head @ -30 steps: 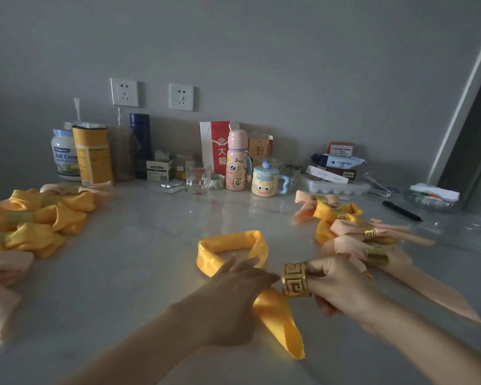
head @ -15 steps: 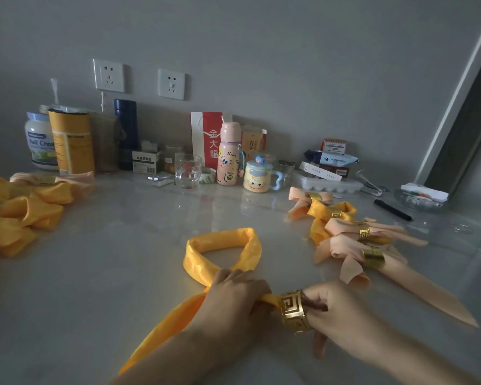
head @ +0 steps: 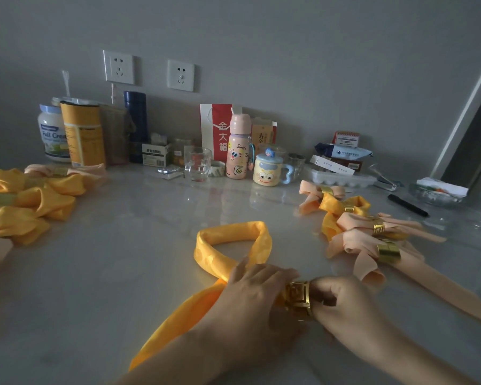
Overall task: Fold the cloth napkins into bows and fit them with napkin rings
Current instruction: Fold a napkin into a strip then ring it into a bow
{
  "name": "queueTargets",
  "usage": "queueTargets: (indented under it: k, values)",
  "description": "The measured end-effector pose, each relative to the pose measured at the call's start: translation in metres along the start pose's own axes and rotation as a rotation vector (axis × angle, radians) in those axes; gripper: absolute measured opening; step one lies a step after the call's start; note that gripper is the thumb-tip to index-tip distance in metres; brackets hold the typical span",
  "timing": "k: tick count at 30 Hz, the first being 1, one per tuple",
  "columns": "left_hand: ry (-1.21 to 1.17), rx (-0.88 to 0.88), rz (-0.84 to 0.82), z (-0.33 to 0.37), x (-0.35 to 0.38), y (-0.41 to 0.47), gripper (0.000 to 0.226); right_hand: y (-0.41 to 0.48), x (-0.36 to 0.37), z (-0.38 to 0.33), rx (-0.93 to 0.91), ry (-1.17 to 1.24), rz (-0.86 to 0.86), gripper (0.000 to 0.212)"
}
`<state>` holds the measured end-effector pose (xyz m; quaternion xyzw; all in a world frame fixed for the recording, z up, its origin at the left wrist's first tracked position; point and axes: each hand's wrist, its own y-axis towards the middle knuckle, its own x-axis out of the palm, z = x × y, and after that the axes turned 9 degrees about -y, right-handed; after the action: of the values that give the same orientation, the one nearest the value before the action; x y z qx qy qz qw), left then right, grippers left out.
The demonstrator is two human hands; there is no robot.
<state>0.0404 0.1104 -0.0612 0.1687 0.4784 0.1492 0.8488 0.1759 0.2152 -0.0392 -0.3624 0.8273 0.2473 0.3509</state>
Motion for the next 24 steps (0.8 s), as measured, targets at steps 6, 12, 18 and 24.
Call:
queueTargets:
  k: [6, 12, 18, 24]
  values:
    - [-0.055, 0.048, 0.089, -0.001, -0.004, 0.004, 0.046, -0.008, -0.005, -0.013, 0.003, 0.102, 0.010, 0.022]
    - [0.091, 0.117, 0.131, -0.008, -0.012, 0.004, 0.038, -0.011, -0.010, -0.015, 0.045, 0.126, 0.019, 0.020]
    - [-0.125, 0.056, 0.178, -0.003, -0.020, 0.002, 0.038, -0.008, -0.007, -0.017, 0.052, 0.097, 0.020, 0.019]
    - [-0.183, -0.049, 0.173, -0.006, -0.022, -0.002, 0.045, -0.010, -0.001, -0.016, -0.124, -0.017, 0.056, 0.026]
